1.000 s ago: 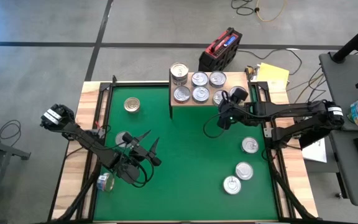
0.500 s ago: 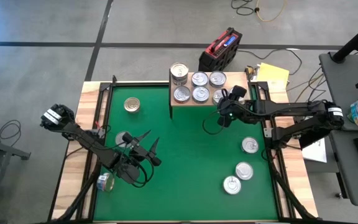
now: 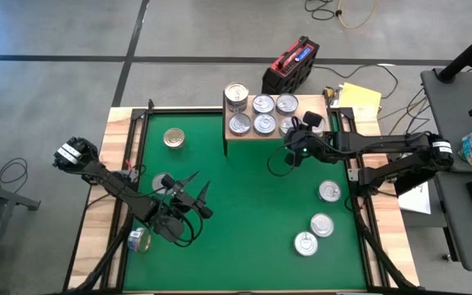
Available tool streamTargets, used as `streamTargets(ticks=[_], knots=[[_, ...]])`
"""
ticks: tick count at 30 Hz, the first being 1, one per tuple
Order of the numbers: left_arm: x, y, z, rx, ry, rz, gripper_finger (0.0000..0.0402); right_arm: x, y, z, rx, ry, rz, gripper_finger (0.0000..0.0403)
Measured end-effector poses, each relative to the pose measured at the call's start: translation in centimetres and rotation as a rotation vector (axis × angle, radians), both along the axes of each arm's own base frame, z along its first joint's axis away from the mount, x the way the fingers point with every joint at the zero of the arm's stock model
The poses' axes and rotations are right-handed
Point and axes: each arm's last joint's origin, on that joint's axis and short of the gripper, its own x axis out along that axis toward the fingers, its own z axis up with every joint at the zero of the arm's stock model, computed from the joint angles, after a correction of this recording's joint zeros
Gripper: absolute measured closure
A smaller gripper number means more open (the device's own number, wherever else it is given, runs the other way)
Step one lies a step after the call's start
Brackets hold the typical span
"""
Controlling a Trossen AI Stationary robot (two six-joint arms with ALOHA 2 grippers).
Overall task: Stack canned seafood by type on shelf
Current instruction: Put the yellow/blue tuna can on the shelf
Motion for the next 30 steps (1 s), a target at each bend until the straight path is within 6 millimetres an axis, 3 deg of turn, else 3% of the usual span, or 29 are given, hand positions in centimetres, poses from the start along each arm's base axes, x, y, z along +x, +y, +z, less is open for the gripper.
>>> streamTargets(ticks=[8, 14, 21, 30], knots=[[0.0, 0.0, 0.1, -0.011, -0.015, 0.0, 0.0199, 0.2, -0.2, 2.4, 0.018, -0.123, -0.042, 0.0324], [0.1, -0.1, 0.2, -0.023, -0.027, -0.008, 0.0199, -0.7, -2.7, 4.5, 0.263, -0.265, -0.069, 0.0386], [0.5, -0.3, 0.8, -0.044, -0.031, -0.044, 0.0199, -2.3, -6.0, 4.0, 0.425, -0.318, -0.169, 0.0393], [0.6, -0.4, 1.2, -0.04, -0.026, -0.043, 0.0199, -3.2, -6.0, 3.0, 0.498, -0.229, -0.201, 0.0394]])
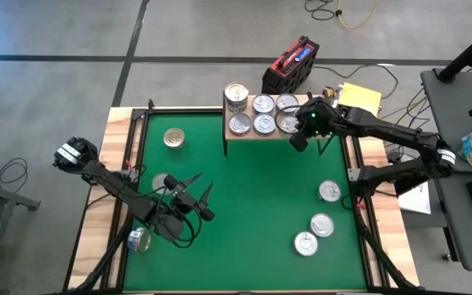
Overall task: Stack canned seafood by type on shelf
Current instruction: Put the yellow/blue tuna can on the shelf
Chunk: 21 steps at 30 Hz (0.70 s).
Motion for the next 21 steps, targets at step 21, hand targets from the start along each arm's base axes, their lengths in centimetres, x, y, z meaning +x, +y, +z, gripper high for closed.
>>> streamTargets(ticks=[21], knots=[[0.0, 0.0, 0.0, -0.004, -0.007, 0.002, 0.0199, 0.1, -0.3, -1.3, -0.017, -0.001, -0.006, 0.0394]])
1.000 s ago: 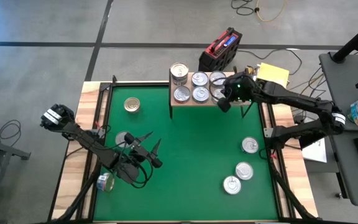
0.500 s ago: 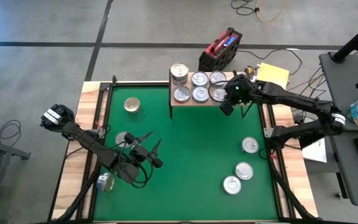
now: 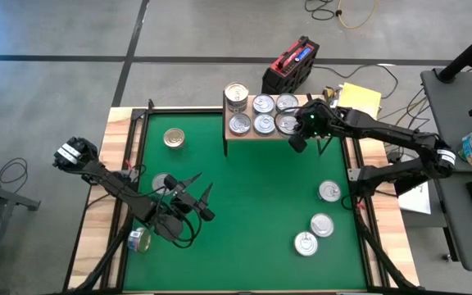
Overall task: Stack canned seafood by type on shelf
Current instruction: Put the yellow/blue tuna can on the shelf, then stack the red tuna can on top of the other red tuna can on the shelf
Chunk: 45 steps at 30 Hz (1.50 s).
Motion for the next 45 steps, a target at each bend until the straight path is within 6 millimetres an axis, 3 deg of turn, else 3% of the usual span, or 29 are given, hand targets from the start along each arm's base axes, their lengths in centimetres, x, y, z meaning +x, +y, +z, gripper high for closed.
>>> streamTargets(ticks=[10, 21, 30, 35, 41, 45], knots=[[0.0, 0.0, 0.0, -0.001, -0.001, 0.0, 0.0199, -0.1, -0.1, 0.1, -0.037, 0.017, -0.006, 0.0394], [0.0, 0.0, 0.0, -0.001, -0.002, 0.0, 0.0199, -1.0, 0.7, 1.8, -0.099, -0.069, -0.006, 0.0394], [0.0, 0.0, 0.0, -0.005, -0.007, 0.0, 0.0199, -1.2, 3.9, 3.2, -0.099, -0.18, 0.083, 0.0394], [0.0, 0.0, 0.0, -0.017, -0.015, -0.011, 0.0199, -0.5, 6.2, 2.5, -0.108, -0.199, 0.136, 0.0394], [0.4, -0.4, 0.0, -0.088, -0.007, -0.182, 0.0199, 0.0, 9.2, 1.4, -0.14, -0.192, 0.159, 0.0394], [0.5, -0.5, 0.1, -0.101, -0.013, -0.206, 0.0199, 0.0, 11.4, 1.2, -0.176, -0.206, 0.175, 0.0394]])
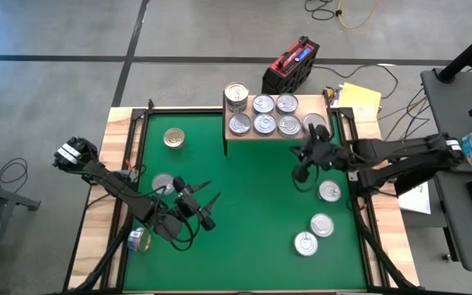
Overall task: Stack canned seafood by type on shelf
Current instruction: Stack the red tuna can on top of the other red tuna can on the shelf
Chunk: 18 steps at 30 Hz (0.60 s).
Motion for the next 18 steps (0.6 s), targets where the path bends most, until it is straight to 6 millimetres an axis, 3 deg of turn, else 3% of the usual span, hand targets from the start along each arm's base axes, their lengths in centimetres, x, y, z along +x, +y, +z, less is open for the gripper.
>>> streamTargets(ticks=[10, 18], knots=[[0.0, 0.0, 0.0, -0.018, -0.015, 0.001, 0.0199, -0.1, 5.5, -1.9, -0.023, -0.14, 0.137, 0.0394], [0.0, 0.0, 0.0, -0.038, -0.032, 0.002, 0.0199, -0.4, 7.5, -4.8, 0.029, -0.261, 0.227, 0.0394]])
